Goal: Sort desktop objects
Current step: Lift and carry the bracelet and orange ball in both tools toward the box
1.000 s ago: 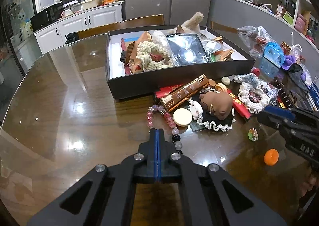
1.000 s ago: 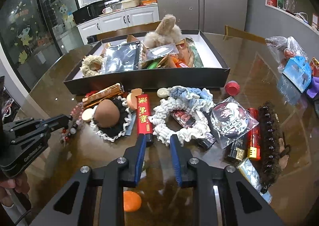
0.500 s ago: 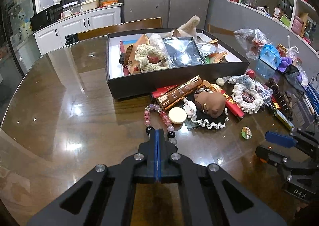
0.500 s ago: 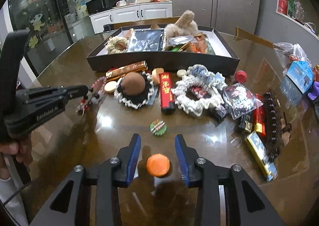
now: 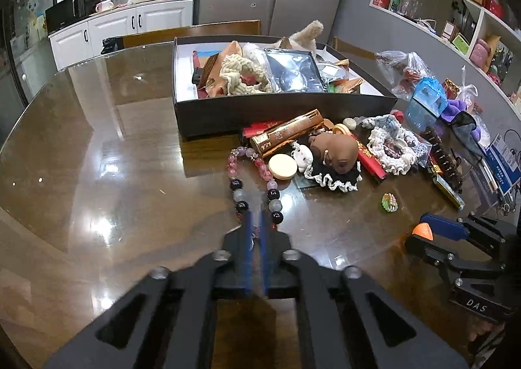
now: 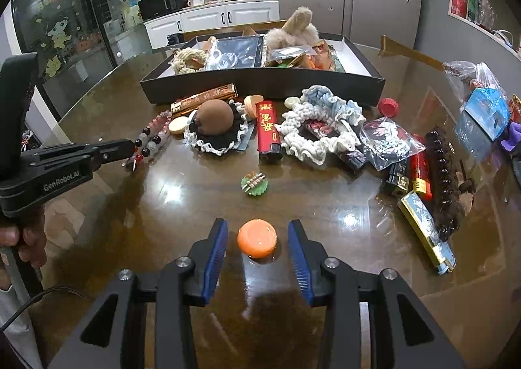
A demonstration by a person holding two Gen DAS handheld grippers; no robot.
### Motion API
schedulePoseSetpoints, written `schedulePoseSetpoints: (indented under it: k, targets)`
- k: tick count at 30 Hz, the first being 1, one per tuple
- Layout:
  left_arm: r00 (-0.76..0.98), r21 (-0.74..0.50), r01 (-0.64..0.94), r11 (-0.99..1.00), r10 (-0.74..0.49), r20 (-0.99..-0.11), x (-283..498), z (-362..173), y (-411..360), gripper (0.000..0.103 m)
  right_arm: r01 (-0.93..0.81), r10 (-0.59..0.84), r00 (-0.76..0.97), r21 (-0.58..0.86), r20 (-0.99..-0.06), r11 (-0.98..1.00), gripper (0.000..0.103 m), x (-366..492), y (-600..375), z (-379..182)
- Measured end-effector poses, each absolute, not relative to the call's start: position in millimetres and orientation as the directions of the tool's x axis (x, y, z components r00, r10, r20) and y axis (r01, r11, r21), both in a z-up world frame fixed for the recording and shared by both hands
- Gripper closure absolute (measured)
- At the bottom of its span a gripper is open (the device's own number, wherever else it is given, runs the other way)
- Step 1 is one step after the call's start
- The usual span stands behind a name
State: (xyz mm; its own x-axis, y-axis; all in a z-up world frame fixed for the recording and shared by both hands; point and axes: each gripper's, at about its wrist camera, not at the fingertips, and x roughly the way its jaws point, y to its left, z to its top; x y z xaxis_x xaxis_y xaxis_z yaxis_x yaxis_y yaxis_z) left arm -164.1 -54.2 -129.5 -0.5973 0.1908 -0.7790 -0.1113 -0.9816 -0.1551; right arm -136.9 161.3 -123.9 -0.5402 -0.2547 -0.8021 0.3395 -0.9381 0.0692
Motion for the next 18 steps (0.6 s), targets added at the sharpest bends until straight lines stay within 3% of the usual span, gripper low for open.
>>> schedulePoseSetpoints:
  k: [1, 2, 3, 8, 11, 14, 16, 18]
  targets:
    - [-0.582, -0.147, -0.109, -0.983, 0.183, -0.793, -166, -132, -52, 0.032, 0.34, -0.256, -0.539, 0.07, -0.802, -0.938, 0.064, -137, 161, -124]
    - [-0.574, -0.131, -0.109, -0.985, 0.17, -0.801, -166, -134, -49, 0.018, 0.339, -0.256, -0.541, 0.07, -0.801, -0.938, 0.064, -137, 161, -124]
    - [-0.587, -0.117, -0.111, -0.987, 0.16, -0.794, -164, -134, -47, 0.01, 0.339, -0.257, -0.541, 0.073, -0.801, -0.938, 0.064, -137, 162, -124]
    - [-0.577, -0.091, -0.115, -0.989, 0.141, -0.805, -168, -138, -40, 0.011, 0.341, -0.255, -0.544, 0.067, -0.799, -0.938, 0.064, -139, 162, -125]
    - [-0.581, -0.104, -0.124, -0.987, 0.157, -0.799, -168, -138, -42, 0.014, 0.344, -0.249, -0.546, 0.057, -0.8, -0.937, 0.063, -140, 160, -125]
    - [-0.592, -0.054, -0.125, -0.991, 0.118, -0.797, -169, -136, -40, 0.045, 0.345, -0.247, -0.546, 0.054, -0.8, -0.937, 0.064, -140, 160, -125]
    - [-0.592, -0.051, -0.132, -0.99, 0.12, -0.797, -172, -134, -41, 0.072, 0.345, -0.242, -0.547, 0.047, -0.801, -0.937, 0.065, -140, 159, -125]
    - [-0.587, -0.078, -0.138, -0.987, 0.145, -0.797, -173, -133, -42, 0.082, 0.346, -0.246, -0.545, 0.053, -0.802, -0.937, 0.067, -142, 159, -125]
